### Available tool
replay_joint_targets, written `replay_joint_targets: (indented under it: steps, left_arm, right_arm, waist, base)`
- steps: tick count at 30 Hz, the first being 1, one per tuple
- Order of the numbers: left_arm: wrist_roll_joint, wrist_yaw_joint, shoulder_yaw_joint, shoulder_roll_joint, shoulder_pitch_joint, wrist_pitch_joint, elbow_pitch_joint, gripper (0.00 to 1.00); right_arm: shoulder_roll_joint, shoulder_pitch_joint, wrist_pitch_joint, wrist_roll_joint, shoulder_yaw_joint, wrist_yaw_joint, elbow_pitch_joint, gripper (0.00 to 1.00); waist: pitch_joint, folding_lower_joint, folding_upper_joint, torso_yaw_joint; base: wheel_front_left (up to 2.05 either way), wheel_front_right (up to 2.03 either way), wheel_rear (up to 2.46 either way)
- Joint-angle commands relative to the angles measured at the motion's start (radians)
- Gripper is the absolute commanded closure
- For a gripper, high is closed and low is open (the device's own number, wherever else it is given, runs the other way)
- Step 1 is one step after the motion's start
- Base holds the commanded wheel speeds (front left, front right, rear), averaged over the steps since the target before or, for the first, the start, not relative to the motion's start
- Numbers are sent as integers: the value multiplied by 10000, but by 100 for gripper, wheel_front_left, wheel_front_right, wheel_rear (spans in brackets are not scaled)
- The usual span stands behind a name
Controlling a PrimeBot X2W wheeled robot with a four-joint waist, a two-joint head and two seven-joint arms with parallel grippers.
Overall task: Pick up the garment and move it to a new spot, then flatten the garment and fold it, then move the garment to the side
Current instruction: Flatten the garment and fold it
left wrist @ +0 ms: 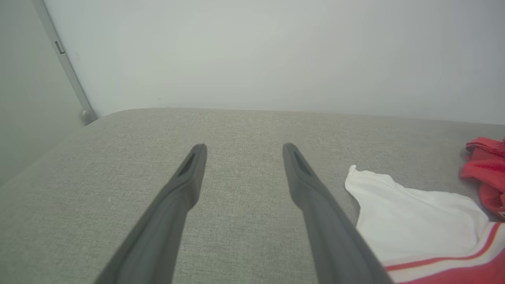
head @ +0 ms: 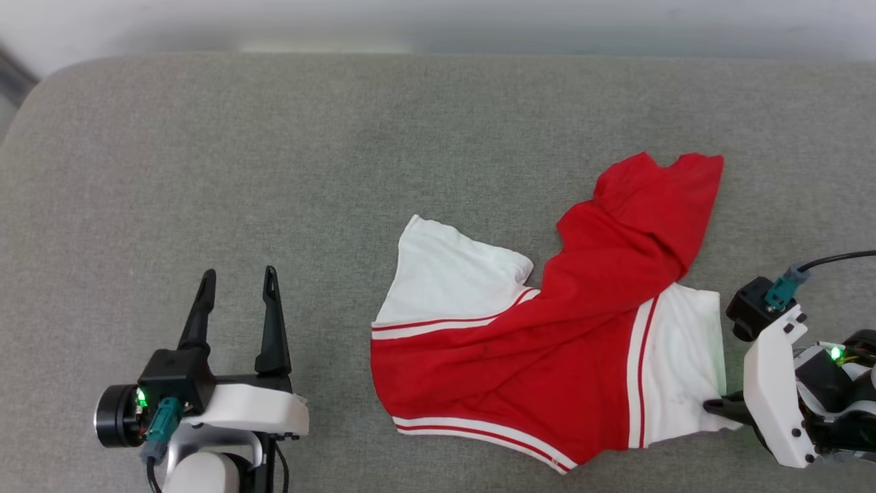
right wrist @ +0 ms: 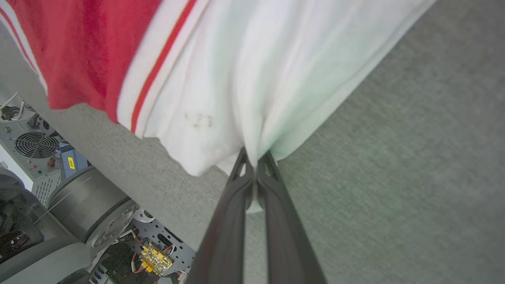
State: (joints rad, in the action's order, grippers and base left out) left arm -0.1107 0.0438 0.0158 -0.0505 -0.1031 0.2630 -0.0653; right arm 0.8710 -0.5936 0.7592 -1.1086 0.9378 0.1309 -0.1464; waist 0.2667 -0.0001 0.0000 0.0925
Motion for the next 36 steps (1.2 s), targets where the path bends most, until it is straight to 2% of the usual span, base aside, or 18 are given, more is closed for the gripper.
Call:
replay_joint_targets:
  steps: [1,5,10,14,18,21,26,31,36]
  left_arm:
    - [86,-108,-100,-66,-139,25,-28,0]
    - [257,-303,-178,-322,-488,25,-26,0]
    - [455,-815,-72,-950,-1409,11,-337,0]
    - [520,-1287,216,-1606,-2570,-767,-596,0]
    - [167,-1658,879,-2343,-3821,-2370,-844,0]
    - [-550,-1717,1733,-2935,-4651,-3822,-979,0]
    - [-2690,-1726,3877,-4415,-6017,-6517,-968,0]
    - [-4598,-1729,5741,-5657,-7114,-8853,-762,0]
    - [-5811,-1730,7242,-6261,-8052,-10485,-631,0]
  right_arm:
    - [-25,216,-204,149,-121,-4,165,100]
    - [454,416,-555,276,-593,-4,791,100]
    - [1152,1004,-879,417,-1229,-4,1587,100]
    - [1455,1570,-1064,634,-1775,-4,1989,100]
    - [1483,2103,-1147,875,-2336,-4,2243,100]
    - [1312,2368,-1093,1153,-2721,-4,2382,100]
    - [969,2666,-879,1630,-3283,-4,2628,100]
    - [603,2779,-579,2018,-3701,-4,2857,100]
    - [279,2742,-337,2333,-3967,-4,3057,100]
  waist:
    - [-218,1,0,-165]
    - [-540,1,0,-400]
    - [-721,1,0,-710]
    - [-650,1,0,-966]
    - [-474,1,0,-1169]
    - [-287,1,0,-1322]
    - [69,1,0,-1577]
    - [411,1,0,-1825]
    - [729,1,0,-2040]
  base:
    - [0,0,0]
    - [0,0,0]
    - [0,0,0]
    - [0,0,0]
    - [0,0,0]
    - [0,0,0]
    - [0,0,0]
    - [0,0,0]
    - [0,0,0]
